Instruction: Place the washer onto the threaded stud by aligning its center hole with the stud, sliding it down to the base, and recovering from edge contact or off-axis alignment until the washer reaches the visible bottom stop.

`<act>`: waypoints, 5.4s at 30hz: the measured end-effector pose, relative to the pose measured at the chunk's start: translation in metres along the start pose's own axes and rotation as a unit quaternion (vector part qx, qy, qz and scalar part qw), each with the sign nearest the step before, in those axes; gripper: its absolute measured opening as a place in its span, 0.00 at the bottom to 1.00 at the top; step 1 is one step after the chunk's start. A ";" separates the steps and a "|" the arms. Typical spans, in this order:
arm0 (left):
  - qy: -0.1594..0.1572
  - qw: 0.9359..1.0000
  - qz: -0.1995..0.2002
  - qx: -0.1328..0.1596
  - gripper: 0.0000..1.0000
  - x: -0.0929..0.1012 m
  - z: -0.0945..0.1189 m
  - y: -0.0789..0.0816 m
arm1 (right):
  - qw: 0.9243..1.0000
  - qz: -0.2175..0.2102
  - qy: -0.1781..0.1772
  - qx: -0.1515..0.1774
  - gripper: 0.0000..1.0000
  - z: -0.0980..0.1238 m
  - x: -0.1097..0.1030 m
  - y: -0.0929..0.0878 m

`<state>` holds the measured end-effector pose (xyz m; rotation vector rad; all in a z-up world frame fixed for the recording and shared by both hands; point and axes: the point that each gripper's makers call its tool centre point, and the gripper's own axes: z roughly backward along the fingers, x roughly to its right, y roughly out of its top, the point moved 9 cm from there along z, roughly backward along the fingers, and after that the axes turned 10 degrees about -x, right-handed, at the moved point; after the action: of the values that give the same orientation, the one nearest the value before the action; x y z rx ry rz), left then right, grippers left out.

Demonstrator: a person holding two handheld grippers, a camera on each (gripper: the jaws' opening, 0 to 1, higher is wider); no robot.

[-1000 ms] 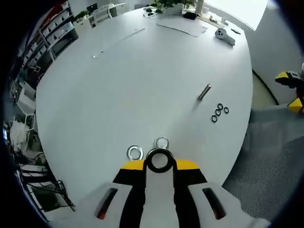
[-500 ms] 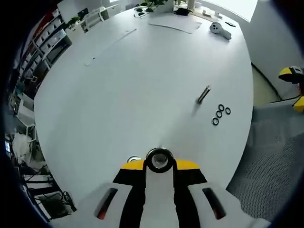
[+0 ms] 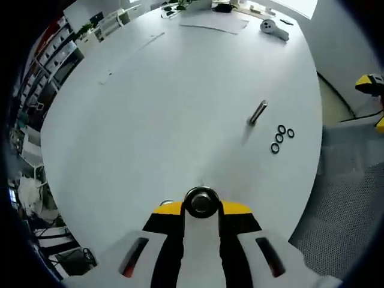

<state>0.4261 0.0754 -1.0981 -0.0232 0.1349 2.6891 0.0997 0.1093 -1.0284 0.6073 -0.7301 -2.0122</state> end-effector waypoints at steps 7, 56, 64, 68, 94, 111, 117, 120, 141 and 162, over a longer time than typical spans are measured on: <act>-0.002 1.000 -0.006 -0.012 0.19 0.007 -0.009 0.000 | 1.000 0.000 -0.002 -0.002 0.43 0.001 0.000 0.000; 0.004 0.998 0.059 0.003 0.25 -0.031 -0.042 -0.041 | 1.000 0.001 -0.014 -0.014 0.43 0.000 0.003 -0.002; 0.010 0.998 0.062 0.006 0.26 -0.039 -0.045 -0.039 | 1.000 0.002 -0.015 -0.018 0.43 0.001 0.003 -0.003; 0.004 0.998 0.068 0.011 0.27 -0.048 -0.052 -0.037 | 1.000 0.003 -0.017 -0.022 0.43 0.000 0.004 -0.004; -0.005 0.995 0.095 0.012 0.20 -0.046 -0.058 -0.044 | 0.999 0.005 -0.019 -0.028 0.42 0.000 0.003 -0.004; -0.015 0.995 0.090 -0.051 0.20 0.005 -0.048 -0.075 | 0.999 0.017 -0.005 -0.028 0.41 -0.002 0.000 -0.004; -0.014 0.993 0.105 -0.058 0.20 0.018 -0.045 -0.082 | 0.999 0.022 0.005 -0.026 0.40 -0.002 -0.002 -0.003; -0.019 0.993 0.101 -0.065 0.20 0.025 -0.045 -0.085 | 0.999 0.025 0.009 -0.025 0.40 -0.003 -0.003 -0.003; -0.028 0.989 0.130 -0.069 0.23 0.034 -0.042 -0.090 | 0.999 0.026 0.013 -0.020 0.39 -0.003 -0.004 -0.002; -0.017 0.987 0.152 -0.058 0.21 0.034 -0.045 -0.091 | 0.999 0.027 0.011 -0.023 0.39 -0.002 -0.004 -0.002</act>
<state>0.4347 0.1677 -1.1524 0.0082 -0.0312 2.9980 0.1016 0.1133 -1.0309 0.5769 -0.6780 -1.9649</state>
